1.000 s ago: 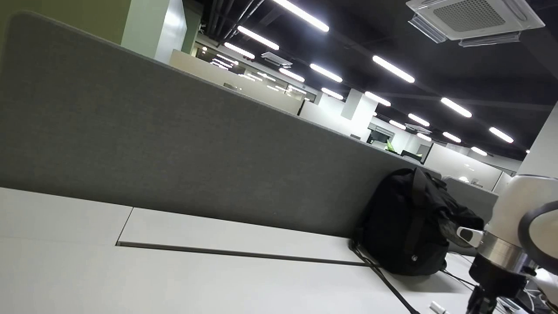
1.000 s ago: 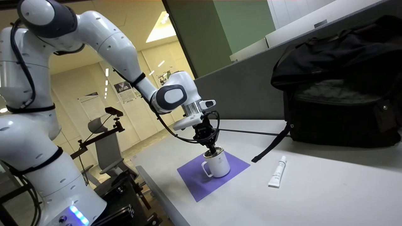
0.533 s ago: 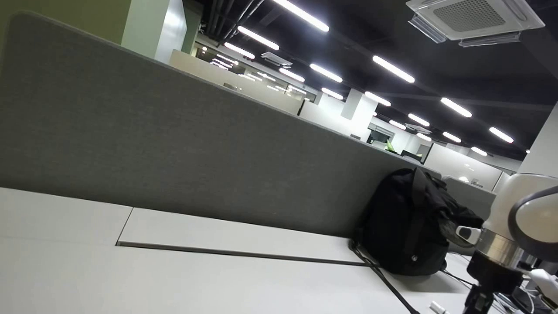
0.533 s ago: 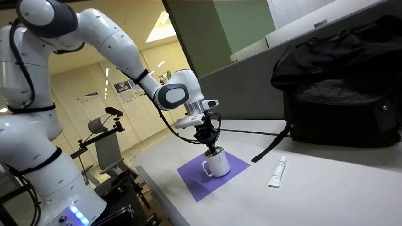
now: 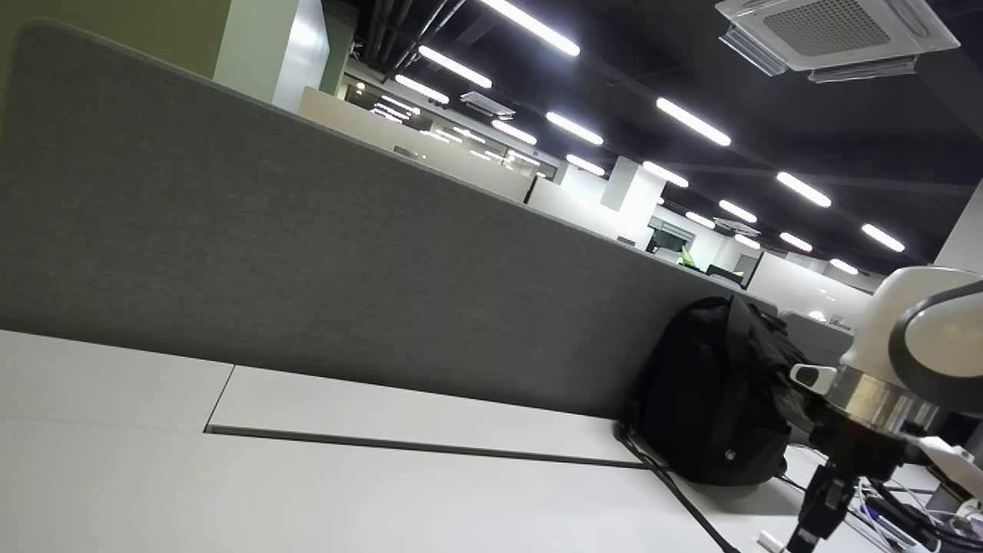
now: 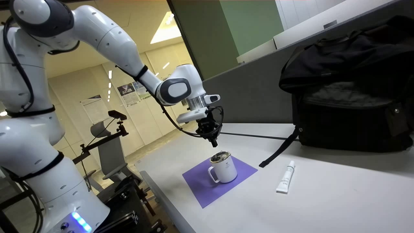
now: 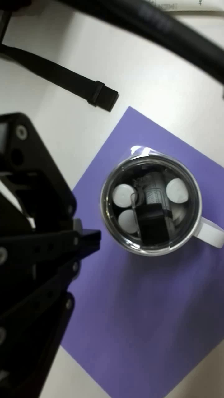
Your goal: Open the to small opening on the white cup.
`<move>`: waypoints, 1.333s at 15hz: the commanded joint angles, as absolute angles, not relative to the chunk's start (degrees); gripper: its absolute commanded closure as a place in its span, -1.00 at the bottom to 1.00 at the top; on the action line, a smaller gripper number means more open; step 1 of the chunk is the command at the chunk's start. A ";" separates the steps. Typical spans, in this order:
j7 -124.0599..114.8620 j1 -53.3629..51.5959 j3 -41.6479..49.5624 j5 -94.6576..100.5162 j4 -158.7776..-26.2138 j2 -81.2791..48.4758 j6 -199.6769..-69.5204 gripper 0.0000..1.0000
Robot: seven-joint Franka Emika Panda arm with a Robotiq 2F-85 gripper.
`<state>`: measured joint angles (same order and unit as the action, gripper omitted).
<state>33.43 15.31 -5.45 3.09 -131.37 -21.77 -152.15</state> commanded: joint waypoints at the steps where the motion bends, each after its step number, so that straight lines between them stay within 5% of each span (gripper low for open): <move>1: 36.03 14.45 -5.60 1.47 -129.86 -18.70 -146.22 1.00; 2: 36.91 13.92 -5.40 1.63 -129.04 -18.40 -143.33 0.48; 3: 37.60 13.11 -4.85 2.43 -128.12 -18.24 -140.48 0.46; 13: 35.99 8.09 -0.64 8.25 -124.81 -13.44 -130.21 -0.87; 20: 37.36 7.51 0.27 9.69 -125.25 -13.00 -130.00 -1.00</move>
<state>37.23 8.17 -0.37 9.90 -125.33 -13.00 -130.12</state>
